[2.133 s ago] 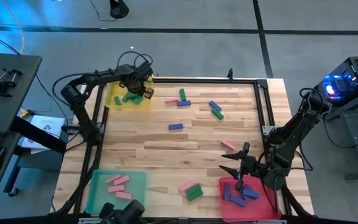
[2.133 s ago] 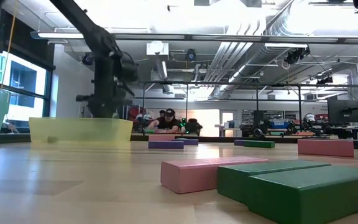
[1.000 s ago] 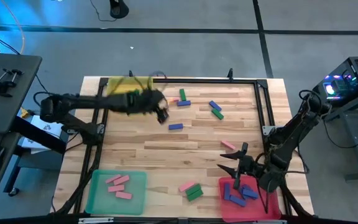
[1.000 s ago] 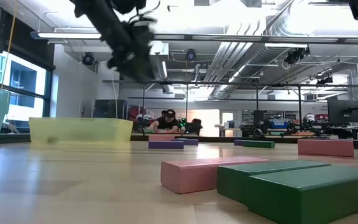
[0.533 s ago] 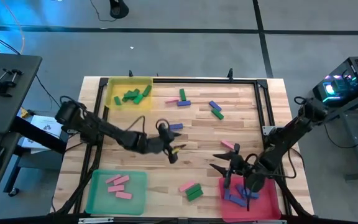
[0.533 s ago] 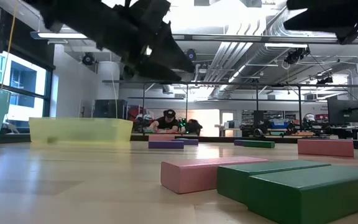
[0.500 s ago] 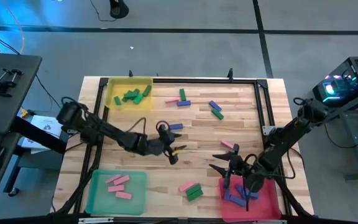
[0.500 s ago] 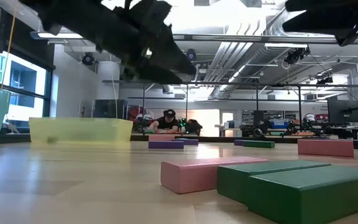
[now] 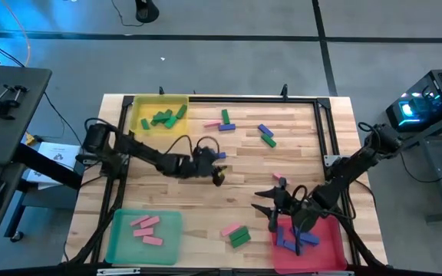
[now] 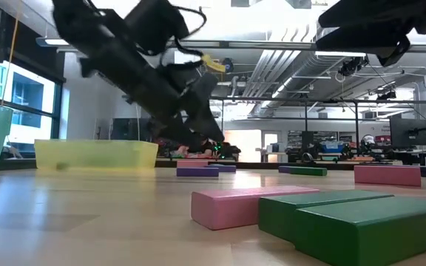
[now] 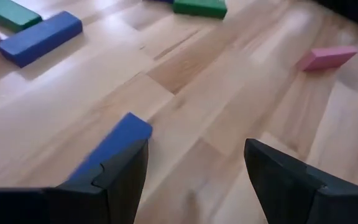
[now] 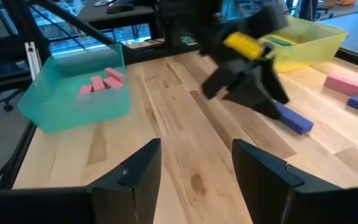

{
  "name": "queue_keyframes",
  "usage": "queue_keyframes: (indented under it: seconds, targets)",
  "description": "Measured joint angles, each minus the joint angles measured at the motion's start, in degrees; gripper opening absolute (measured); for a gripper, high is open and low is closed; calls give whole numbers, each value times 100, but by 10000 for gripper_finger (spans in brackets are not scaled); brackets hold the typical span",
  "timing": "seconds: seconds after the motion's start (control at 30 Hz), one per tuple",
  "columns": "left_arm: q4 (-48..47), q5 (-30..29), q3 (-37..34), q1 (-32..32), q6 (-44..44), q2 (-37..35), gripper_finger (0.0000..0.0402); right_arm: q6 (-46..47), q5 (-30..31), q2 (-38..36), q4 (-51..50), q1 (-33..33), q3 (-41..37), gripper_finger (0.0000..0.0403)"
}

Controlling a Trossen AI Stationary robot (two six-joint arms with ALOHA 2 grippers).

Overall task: Sort blocks
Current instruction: Put the violet block into the pink bin

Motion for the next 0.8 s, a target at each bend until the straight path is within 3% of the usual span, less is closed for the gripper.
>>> queue_keyframes:
  seconds: [0.17, 0.47, 0.8]
  targets:
    - [-146, 1051, 0, 649, 641, 0, 252, -62, -17, 0, -10, 0, 0, 181]
    - [-750, 1511, 2, 907, 1746, 0, 252, -62, -17, 0, -14, -12, 0, 181]
    - [-1003, 1089, 17, 841, 1619, 105, 252, -54, -20, 0, -13, -12, 0, 181]
